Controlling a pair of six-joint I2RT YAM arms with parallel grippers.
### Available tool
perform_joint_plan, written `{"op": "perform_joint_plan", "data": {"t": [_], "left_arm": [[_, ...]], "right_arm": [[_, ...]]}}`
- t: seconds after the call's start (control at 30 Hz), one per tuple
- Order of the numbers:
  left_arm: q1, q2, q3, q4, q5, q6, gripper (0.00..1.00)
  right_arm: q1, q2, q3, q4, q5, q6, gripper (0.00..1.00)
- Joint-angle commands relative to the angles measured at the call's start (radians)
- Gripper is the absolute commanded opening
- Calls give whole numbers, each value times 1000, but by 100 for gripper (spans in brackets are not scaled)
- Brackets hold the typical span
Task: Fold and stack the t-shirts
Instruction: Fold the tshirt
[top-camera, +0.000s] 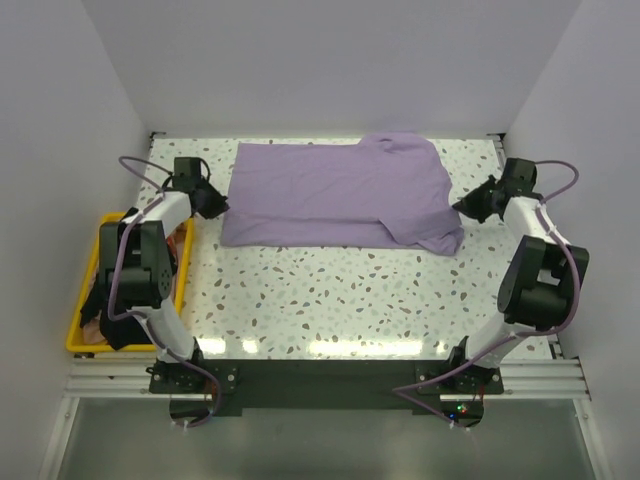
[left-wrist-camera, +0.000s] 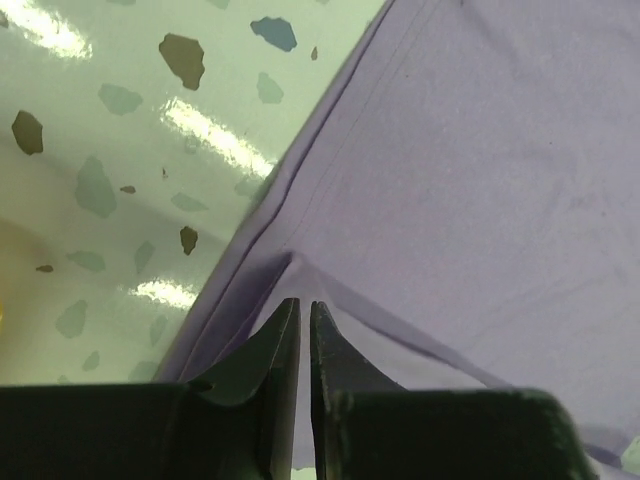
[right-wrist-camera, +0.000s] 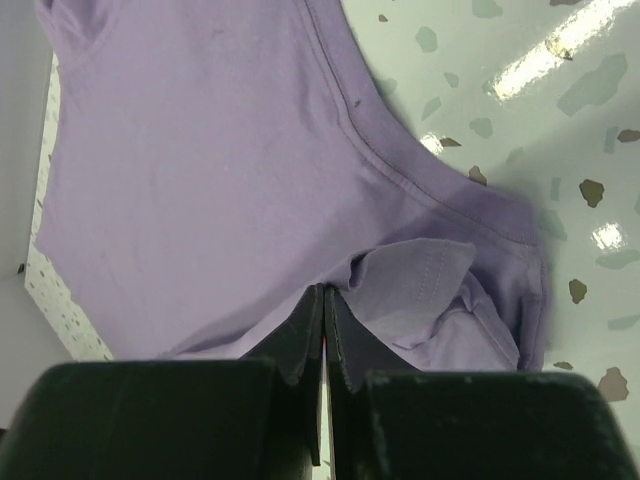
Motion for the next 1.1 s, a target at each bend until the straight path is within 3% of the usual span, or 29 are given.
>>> {"op": "perform_joint_plan", "data": {"t": [0.0,0.37,0.57,0.67,1.07], "left_arm": [[-6,26,69,21,-26,21,14],[-15,72,109,18,-32,37,12],[-29,89,130,18,-56,55,33],[-70,112,167,-9,-108,69,38],[-128,170,234,-138,-291,50,36]], "right_arm": [[-1,36,66,31,-10,-14,0],[43,182,227,-36,2,-55,0],[69,202,253,-52,37,-66,0],[69,200,249,-53,45,-69,0],[69,205,236,-47,39,-76,0]]}}
